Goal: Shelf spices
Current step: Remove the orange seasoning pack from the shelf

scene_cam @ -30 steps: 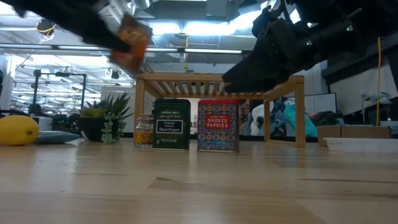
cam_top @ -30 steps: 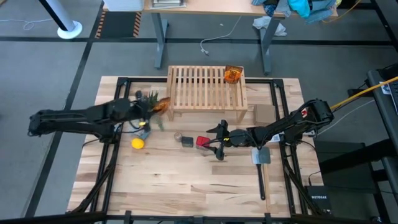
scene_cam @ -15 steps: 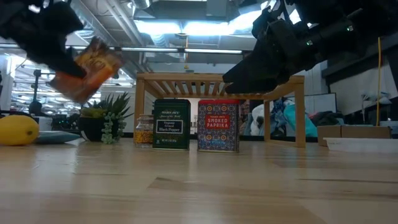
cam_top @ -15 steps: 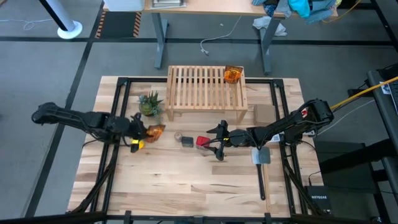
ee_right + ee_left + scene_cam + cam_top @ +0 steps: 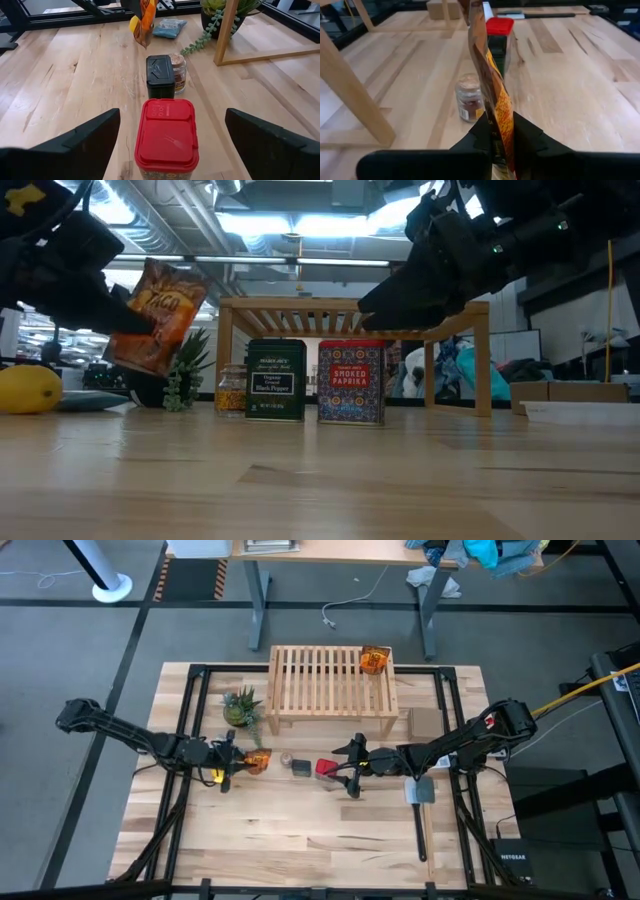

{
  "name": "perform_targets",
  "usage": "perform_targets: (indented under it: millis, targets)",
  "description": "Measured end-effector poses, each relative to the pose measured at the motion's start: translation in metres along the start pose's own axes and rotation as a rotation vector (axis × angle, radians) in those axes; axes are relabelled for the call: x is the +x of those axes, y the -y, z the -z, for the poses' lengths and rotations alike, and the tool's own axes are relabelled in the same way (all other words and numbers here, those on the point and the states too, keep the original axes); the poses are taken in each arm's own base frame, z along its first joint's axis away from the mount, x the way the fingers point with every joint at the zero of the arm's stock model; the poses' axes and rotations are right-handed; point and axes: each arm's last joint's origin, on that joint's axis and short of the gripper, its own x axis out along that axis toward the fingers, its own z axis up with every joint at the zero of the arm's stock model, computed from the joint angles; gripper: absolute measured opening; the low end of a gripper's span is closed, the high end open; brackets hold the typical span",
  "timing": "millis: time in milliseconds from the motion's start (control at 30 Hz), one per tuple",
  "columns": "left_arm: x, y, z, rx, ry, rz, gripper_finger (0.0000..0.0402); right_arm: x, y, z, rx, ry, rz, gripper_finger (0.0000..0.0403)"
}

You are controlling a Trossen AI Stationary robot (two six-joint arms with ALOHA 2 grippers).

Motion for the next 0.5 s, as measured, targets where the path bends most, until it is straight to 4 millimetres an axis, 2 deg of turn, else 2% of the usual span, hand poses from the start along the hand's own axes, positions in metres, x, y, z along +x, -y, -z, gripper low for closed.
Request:
perform_targets:
  millis: [500]
  targets:
    - [0.0087,0.0018,-0.0022,0.095,0.020,-0.044,0.0029,0.0000,0.0000,-0.0001,0.000,0.001,0.000,0.0367]
